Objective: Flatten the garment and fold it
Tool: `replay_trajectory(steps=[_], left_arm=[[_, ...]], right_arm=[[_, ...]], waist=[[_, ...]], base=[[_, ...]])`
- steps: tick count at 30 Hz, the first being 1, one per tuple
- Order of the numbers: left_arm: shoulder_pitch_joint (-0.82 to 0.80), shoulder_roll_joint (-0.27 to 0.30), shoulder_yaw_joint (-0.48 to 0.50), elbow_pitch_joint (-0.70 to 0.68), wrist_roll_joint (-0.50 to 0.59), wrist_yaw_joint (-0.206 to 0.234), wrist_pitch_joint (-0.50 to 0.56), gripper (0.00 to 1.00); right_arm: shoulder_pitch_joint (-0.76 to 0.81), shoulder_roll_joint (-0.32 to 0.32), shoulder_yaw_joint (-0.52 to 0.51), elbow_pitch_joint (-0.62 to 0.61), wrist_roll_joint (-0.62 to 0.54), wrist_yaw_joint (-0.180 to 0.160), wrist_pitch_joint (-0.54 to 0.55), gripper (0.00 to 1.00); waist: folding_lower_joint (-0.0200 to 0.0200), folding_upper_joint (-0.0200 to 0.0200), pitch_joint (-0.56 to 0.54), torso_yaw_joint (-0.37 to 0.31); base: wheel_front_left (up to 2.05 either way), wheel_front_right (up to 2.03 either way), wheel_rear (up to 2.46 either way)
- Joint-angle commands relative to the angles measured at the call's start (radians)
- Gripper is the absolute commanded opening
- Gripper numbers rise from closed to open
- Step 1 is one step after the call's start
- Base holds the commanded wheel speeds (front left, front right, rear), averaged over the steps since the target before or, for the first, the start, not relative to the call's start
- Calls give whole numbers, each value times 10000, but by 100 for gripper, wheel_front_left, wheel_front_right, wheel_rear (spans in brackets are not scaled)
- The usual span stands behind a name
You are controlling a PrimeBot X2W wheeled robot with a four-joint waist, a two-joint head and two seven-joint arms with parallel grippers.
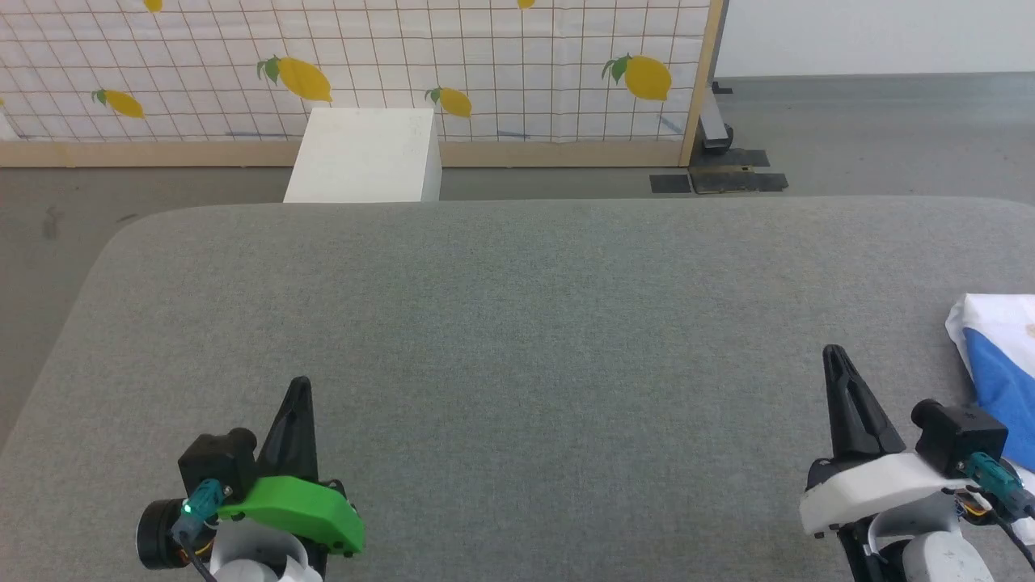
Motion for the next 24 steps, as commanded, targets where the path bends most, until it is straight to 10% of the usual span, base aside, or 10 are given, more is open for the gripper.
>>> replay_trajectory(steps=[1,24], left_arm=[[90,-64,33,-78,159,-40,47,0],[164,-219,221,-449,763,-75,477,0]], right_arm=[[142,2,40,-102,-140,-4,49,0],[249,3,170,-536,-517,-6,475,0]], waist=[[0,15,3,4],[0,27,42,54]], base=[[0,0,0],[0,0,0]])
